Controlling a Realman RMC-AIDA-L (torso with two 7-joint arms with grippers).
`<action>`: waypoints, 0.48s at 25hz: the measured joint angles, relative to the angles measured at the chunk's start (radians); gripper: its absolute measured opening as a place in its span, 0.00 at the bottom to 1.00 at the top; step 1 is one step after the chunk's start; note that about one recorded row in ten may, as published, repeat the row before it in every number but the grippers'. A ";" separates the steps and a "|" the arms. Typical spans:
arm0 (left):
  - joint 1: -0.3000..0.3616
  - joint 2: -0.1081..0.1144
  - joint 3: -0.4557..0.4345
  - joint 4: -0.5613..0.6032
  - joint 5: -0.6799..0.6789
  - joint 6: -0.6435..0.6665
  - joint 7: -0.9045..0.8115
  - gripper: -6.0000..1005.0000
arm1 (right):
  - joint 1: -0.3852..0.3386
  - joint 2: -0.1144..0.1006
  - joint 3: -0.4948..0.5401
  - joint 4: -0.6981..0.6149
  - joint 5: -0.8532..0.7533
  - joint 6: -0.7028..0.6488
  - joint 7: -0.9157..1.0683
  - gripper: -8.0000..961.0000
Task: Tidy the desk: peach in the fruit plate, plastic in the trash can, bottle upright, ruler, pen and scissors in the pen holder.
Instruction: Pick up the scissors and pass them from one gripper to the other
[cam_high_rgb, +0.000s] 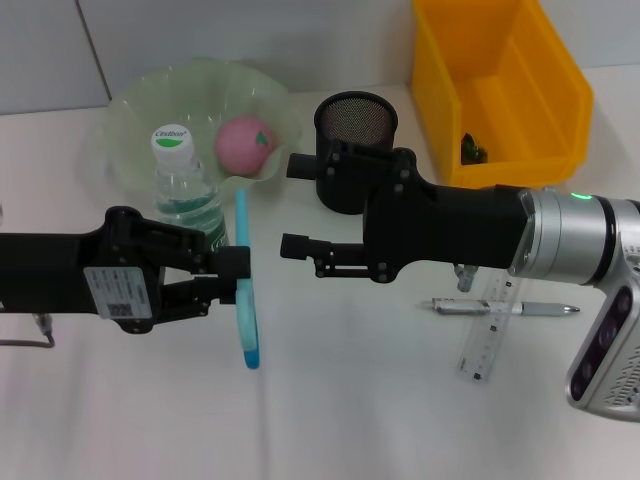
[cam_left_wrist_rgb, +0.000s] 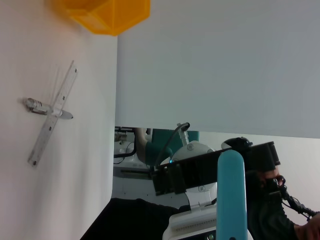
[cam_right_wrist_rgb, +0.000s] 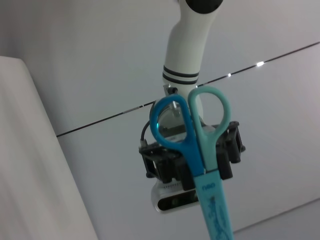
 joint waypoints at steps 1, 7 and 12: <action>-0.003 -0.001 0.000 0.000 0.000 -0.002 -0.002 0.24 | 0.002 0.000 0.000 -0.001 0.000 -0.003 -0.001 0.78; -0.006 -0.002 -0.002 0.000 0.000 -0.011 -0.006 0.24 | 0.018 0.000 -0.016 0.002 -0.002 -0.005 -0.044 0.78; -0.008 -0.003 -0.004 0.000 0.000 -0.014 -0.008 0.24 | 0.026 0.000 -0.037 0.003 0.000 -0.008 -0.049 0.78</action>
